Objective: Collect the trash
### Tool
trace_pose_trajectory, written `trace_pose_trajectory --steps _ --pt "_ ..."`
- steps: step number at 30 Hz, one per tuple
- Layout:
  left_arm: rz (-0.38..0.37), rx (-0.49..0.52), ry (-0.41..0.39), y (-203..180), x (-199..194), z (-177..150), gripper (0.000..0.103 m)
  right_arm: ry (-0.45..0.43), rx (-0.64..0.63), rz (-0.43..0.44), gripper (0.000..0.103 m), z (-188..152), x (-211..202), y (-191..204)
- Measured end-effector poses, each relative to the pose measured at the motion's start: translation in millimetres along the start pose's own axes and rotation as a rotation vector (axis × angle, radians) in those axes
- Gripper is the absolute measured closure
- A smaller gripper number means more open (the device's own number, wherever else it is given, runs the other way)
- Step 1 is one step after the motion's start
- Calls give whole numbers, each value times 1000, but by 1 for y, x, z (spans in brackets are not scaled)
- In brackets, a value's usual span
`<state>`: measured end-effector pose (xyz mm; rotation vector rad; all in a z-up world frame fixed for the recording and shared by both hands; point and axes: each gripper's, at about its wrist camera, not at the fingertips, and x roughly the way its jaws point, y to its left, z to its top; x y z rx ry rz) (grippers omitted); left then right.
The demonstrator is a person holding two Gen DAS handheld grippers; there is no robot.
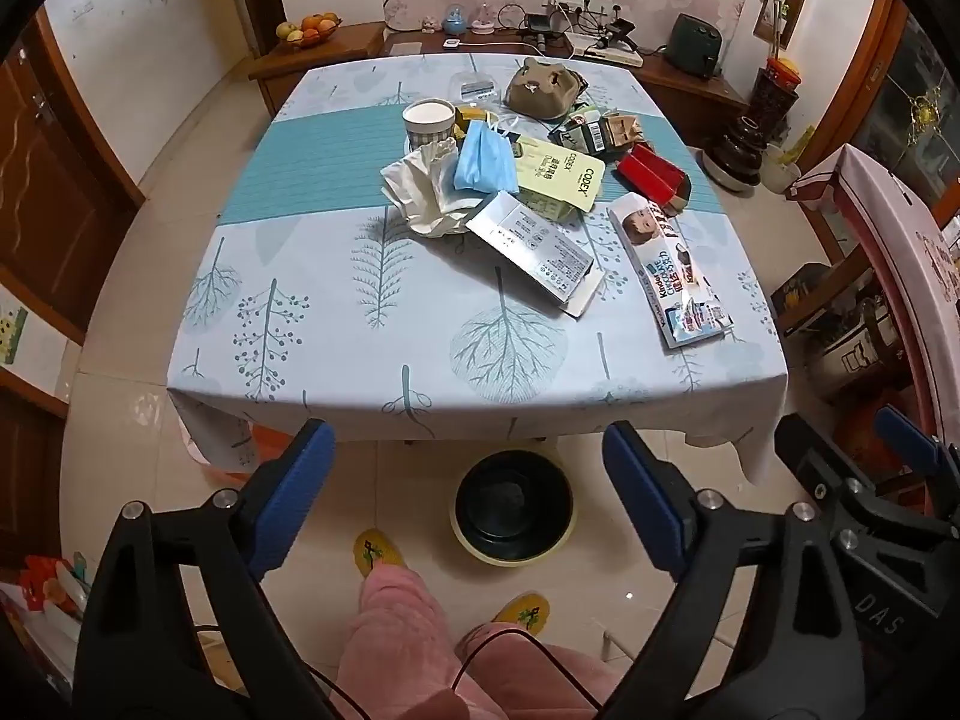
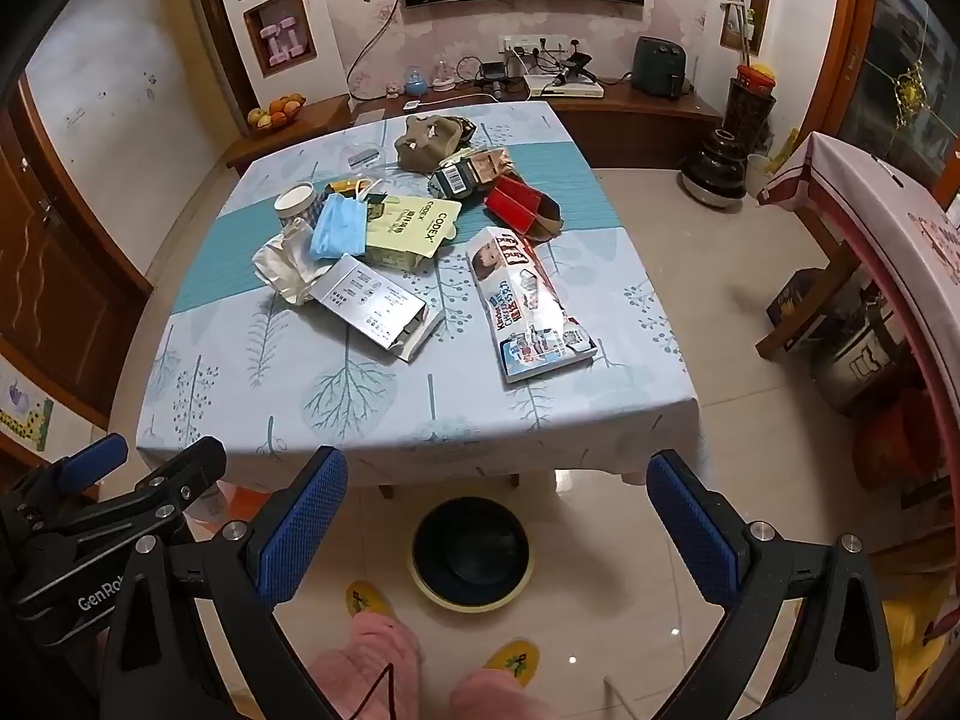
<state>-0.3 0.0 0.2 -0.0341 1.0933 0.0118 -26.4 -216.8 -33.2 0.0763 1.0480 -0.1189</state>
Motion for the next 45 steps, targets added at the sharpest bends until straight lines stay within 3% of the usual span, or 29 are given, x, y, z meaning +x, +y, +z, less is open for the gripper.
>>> trace_pose_trajectory --steps 45 --pt "13 -45 -9 2 -15 -12 19 11 -42 64 2 -8 0 -1"
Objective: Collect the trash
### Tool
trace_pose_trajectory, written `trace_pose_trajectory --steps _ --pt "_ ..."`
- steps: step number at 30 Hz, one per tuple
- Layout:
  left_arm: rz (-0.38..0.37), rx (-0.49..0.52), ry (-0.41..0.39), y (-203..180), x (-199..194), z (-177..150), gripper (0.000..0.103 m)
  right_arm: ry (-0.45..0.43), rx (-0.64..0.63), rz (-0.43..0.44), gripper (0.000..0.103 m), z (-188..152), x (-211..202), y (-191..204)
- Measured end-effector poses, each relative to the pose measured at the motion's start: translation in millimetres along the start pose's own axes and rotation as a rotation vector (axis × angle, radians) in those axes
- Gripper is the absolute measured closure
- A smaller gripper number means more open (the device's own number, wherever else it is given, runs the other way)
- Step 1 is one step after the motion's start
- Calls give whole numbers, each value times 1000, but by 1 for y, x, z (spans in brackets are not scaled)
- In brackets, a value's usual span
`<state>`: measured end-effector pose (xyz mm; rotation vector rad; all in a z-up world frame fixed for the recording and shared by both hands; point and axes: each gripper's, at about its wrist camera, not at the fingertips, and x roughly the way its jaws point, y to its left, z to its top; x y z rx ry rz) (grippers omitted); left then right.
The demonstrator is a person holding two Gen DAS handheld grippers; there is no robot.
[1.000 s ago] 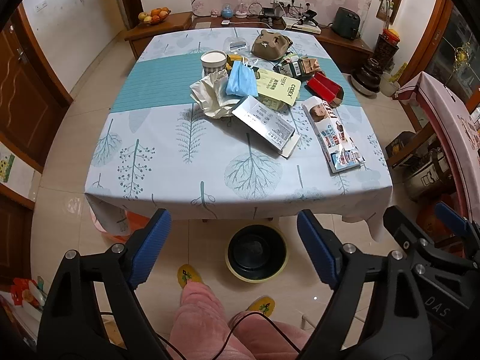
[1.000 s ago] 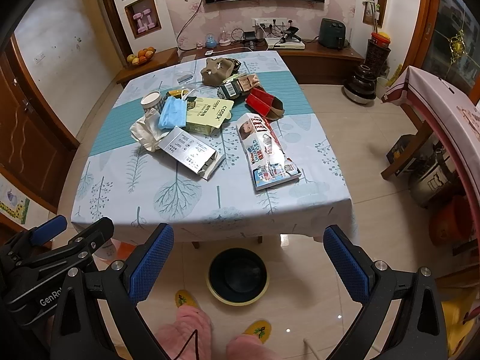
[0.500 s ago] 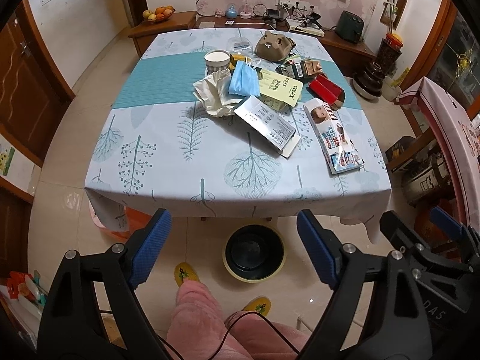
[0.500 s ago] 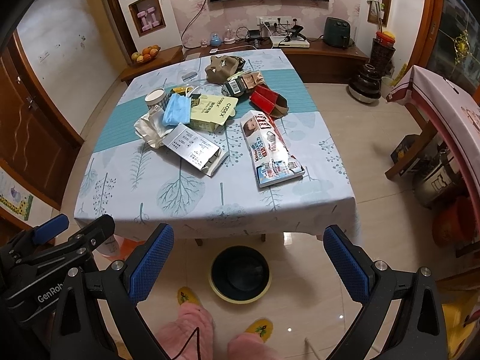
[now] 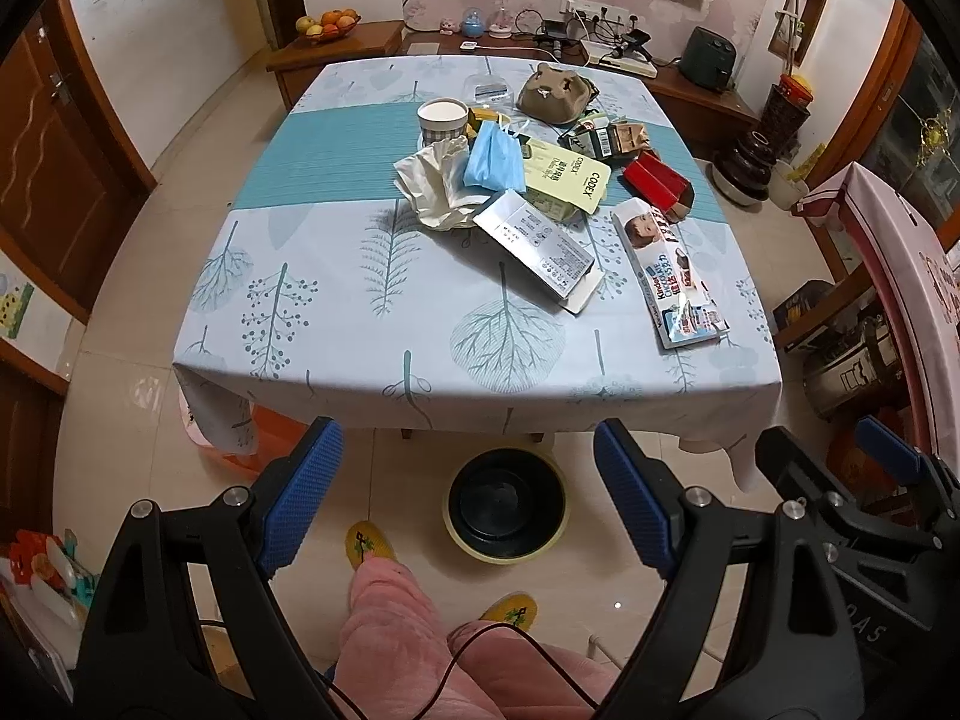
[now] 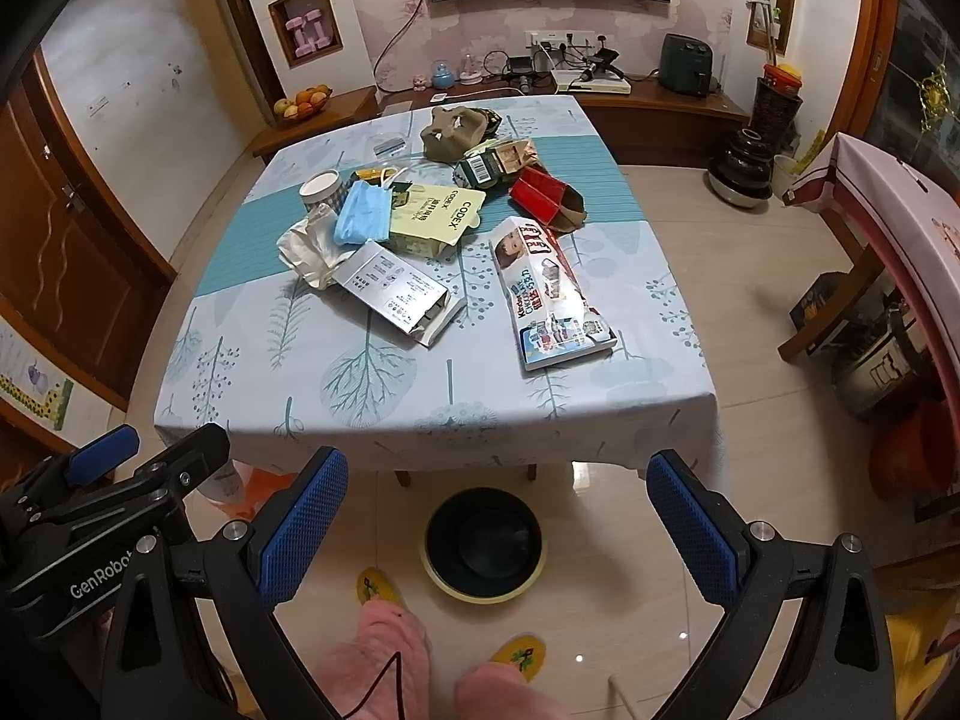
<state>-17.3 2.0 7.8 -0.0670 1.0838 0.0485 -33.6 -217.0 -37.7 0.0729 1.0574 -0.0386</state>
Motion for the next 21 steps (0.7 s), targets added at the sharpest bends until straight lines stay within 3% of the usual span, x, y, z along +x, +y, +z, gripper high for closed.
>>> trace_pose_trajectory --steps 21 --pt "15 -9 11 2 -11 -7 19 -8 -9 75 2 -4 -14 -10"
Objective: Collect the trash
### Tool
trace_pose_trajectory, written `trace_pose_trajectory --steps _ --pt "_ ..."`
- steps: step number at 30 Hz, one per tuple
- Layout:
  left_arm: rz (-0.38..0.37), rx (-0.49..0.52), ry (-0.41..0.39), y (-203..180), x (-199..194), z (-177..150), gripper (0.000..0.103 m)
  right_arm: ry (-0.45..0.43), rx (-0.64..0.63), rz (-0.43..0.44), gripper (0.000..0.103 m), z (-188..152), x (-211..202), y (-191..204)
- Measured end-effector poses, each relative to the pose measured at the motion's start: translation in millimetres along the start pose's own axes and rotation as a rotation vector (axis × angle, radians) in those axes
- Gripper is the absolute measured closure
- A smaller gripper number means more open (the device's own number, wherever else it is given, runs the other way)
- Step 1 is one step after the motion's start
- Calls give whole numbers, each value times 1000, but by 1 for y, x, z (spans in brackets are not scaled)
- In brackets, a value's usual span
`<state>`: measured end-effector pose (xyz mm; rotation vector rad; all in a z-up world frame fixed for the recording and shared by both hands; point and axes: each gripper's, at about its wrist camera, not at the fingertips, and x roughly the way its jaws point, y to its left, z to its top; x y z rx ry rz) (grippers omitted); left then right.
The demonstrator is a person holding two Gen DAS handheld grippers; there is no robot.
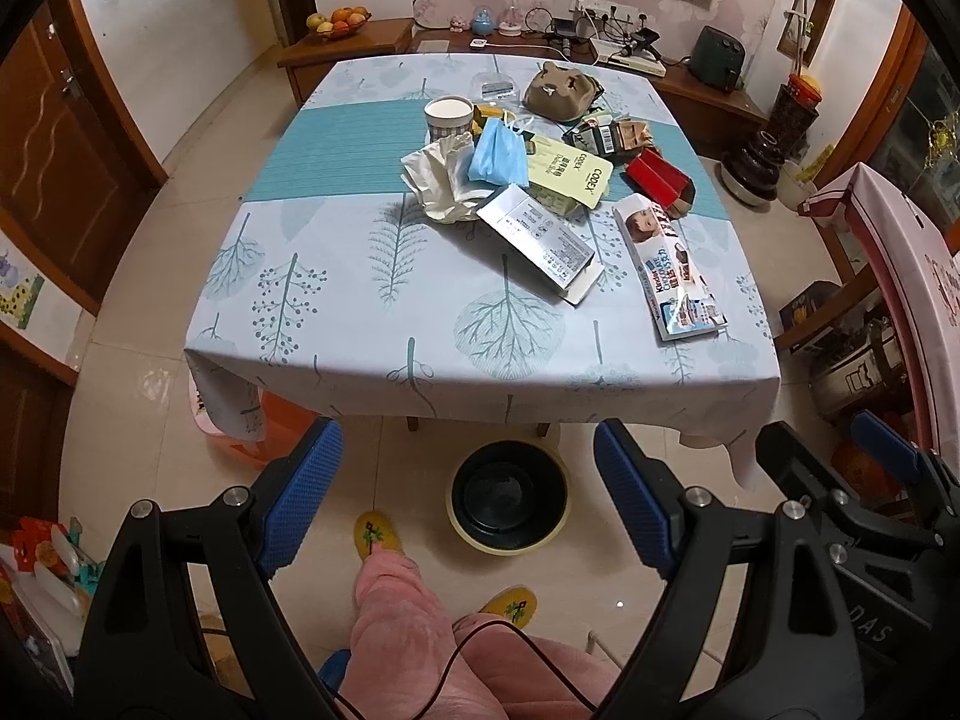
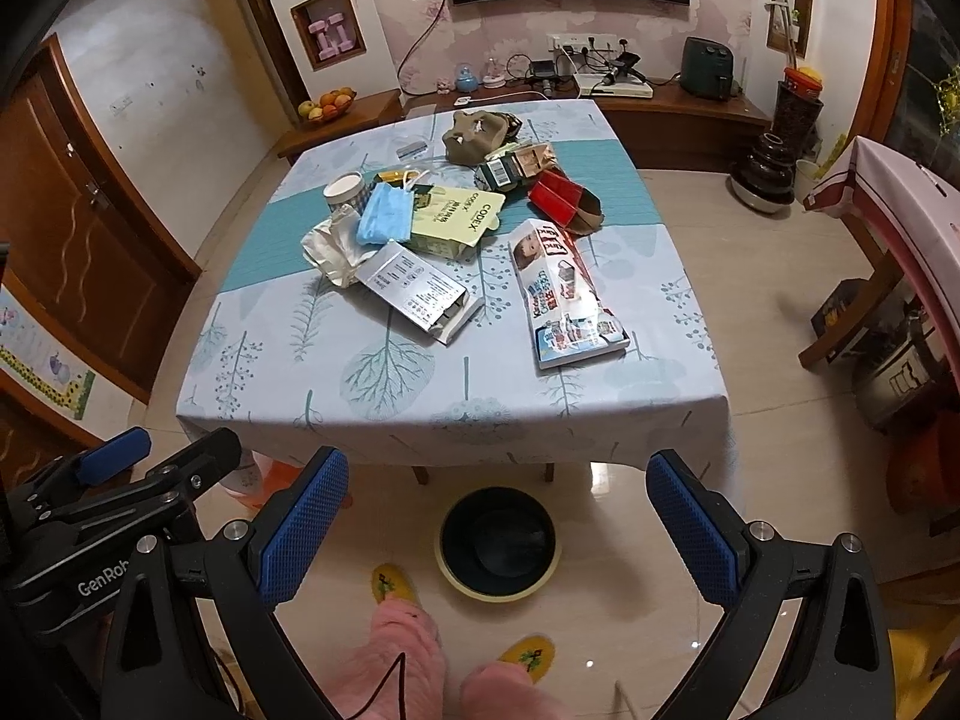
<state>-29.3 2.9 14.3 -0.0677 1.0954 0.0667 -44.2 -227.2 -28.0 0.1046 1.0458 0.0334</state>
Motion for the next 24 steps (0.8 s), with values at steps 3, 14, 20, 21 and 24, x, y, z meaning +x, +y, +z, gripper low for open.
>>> trace_pose_trajectory --steps 3,14,20,21,24 --pt "-3 -3 11 0 -2 7 19 -7 -3 11 2 4 -1 0" --pt "-111 -61 109 3 29 67 19 1 54 1 2 45 23 -17" --pt "-122 -34 179 -15 74 106 19 12 71 -25 4 81 51 -36" --pt "-120 -34 192 -17 84 112 19 19 67 -36 5 89 60 -39" --pt "-109 -39 237 -25 118 129 19 44 56 -58 7 106 86 -46"
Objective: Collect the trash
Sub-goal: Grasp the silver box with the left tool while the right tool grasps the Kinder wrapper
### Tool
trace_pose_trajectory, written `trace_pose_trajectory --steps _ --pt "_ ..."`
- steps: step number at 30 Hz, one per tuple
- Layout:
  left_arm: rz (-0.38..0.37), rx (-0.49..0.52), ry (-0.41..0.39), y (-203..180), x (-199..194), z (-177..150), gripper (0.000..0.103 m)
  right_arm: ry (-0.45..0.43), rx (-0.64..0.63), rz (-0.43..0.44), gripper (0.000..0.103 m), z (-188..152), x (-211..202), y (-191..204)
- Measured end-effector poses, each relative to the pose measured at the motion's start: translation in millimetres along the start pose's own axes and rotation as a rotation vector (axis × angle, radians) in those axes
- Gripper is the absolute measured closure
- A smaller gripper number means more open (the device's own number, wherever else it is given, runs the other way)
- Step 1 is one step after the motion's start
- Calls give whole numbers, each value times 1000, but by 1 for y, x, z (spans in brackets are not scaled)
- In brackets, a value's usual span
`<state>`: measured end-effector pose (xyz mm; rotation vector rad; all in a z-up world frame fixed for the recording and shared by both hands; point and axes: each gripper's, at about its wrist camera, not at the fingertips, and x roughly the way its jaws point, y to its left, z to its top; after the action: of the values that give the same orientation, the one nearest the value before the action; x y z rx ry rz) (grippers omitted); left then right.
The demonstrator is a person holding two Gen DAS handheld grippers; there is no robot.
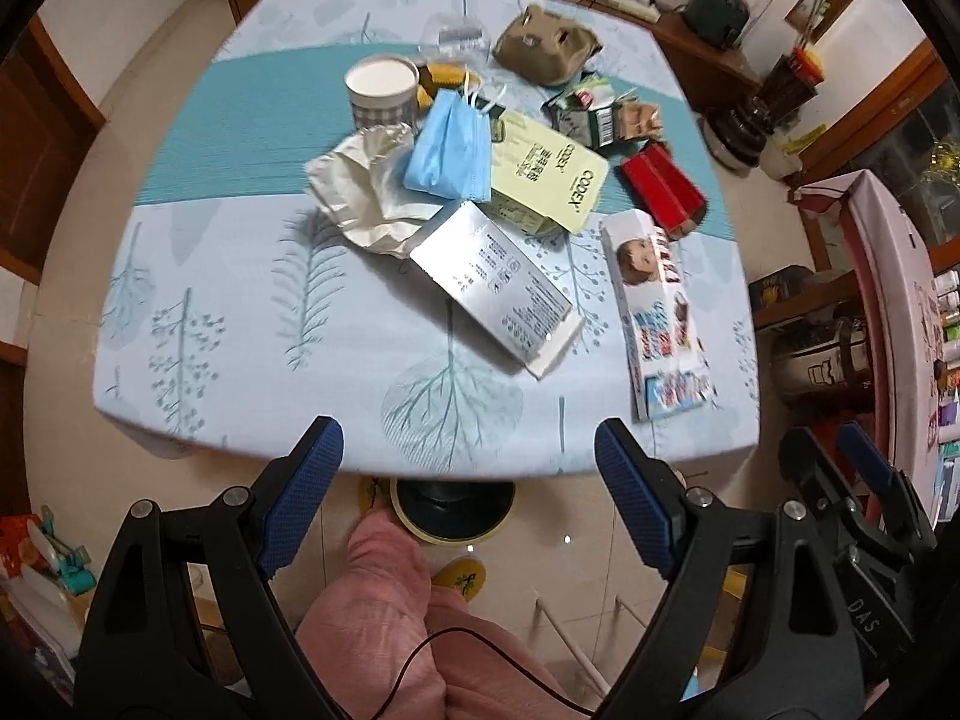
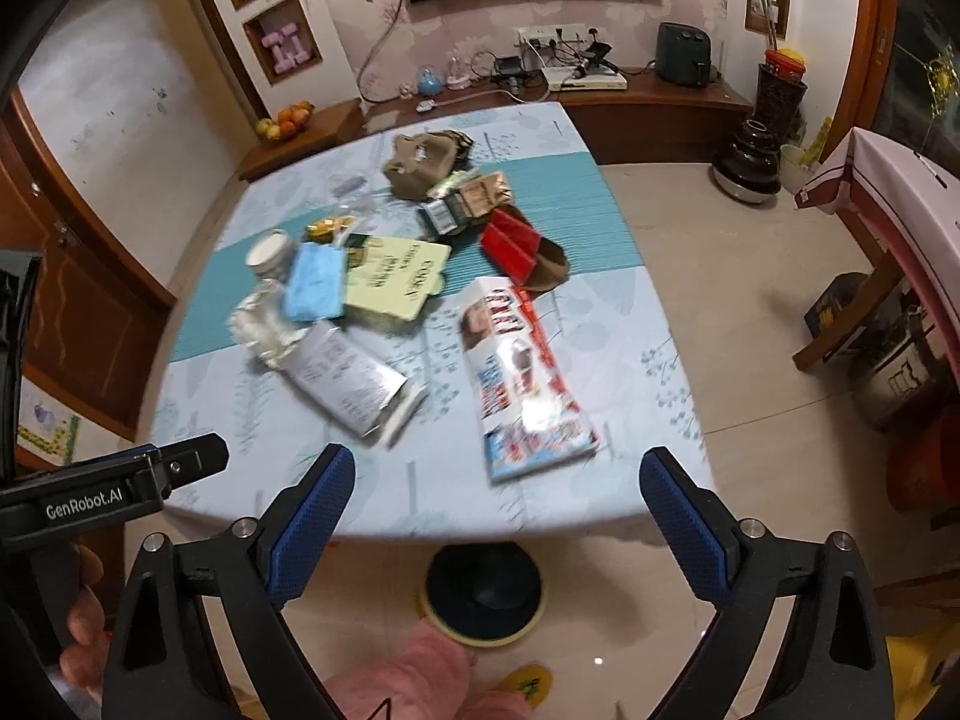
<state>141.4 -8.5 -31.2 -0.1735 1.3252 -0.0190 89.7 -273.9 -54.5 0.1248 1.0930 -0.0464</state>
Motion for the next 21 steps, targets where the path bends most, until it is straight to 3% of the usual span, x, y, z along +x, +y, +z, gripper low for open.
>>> trace_pose_trajectory --steps 6,12,21 --pt "3 -58 71 -2 56 39 19 73 -1 -21 7 33 69 -5" --pt "-21 -197 146 3 108 63 19 135 -3 -20 7 54 135 -12" --pt "1 -329 142 8 146 82 19 202 -31 -32 12 63 193 -9"
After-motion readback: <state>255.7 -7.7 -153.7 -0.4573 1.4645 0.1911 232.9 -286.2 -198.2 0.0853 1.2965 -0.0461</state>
